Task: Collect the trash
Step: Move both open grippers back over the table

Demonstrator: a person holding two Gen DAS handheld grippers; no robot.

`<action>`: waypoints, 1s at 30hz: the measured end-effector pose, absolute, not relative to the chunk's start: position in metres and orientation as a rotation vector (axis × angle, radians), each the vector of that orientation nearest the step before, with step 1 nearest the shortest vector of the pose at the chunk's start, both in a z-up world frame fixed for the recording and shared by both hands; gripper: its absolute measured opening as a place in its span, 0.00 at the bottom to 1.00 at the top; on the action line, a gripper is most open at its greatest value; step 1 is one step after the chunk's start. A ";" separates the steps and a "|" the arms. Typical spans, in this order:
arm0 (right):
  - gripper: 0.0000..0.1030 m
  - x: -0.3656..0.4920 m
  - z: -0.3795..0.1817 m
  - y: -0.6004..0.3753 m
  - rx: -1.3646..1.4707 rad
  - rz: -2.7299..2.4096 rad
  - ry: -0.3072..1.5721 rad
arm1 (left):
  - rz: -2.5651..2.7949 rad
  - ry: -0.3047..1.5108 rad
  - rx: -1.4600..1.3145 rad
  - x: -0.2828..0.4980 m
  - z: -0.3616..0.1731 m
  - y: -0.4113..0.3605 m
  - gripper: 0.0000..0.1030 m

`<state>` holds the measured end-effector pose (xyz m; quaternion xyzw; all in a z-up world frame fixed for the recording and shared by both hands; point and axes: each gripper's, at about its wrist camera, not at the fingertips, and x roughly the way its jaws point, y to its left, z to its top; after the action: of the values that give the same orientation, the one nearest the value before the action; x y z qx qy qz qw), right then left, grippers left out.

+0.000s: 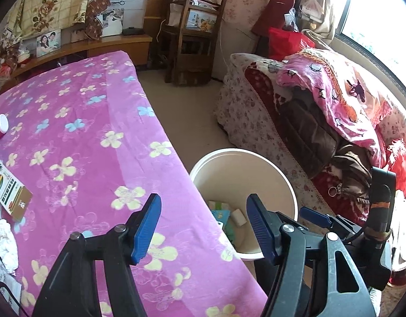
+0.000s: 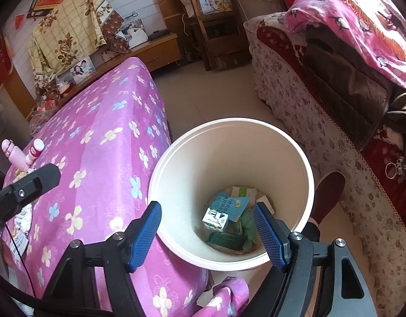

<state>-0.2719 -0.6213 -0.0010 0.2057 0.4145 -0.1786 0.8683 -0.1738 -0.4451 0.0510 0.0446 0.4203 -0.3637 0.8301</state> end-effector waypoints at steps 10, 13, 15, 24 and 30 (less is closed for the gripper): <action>0.73 -0.265 0.011 -0.598 0.417 -0.334 0.858 | -0.732 0.887 0.097 -0.173 0.054 -0.415 0.66; 0.73 -0.261 0.017 -0.586 0.408 -0.311 0.851 | -0.708 0.900 0.102 -0.171 0.049 -0.399 0.66; 0.73 -0.257 0.020 -0.576 0.401 -0.289 0.850 | -0.687 0.913 0.097 -0.169 0.045 -0.385 0.66; 0.73 -0.226 0.024 -0.517 0.352 -0.156 0.876 | -0.568 0.966 0.073 -0.155 0.027 -0.307 0.66; 0.73 -0.206 0.024 -0.475 0.312 -0.079 0.894 | -0.447 1.022 -0.019 -0.127 0.007 -0.239 0.66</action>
<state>-0.2058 -0.4754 0.0238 0.1500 0.4303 -0.0380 0.8893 -0.1274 -0.2395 0.0072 -0.0090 0.4849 -0.2119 0.8485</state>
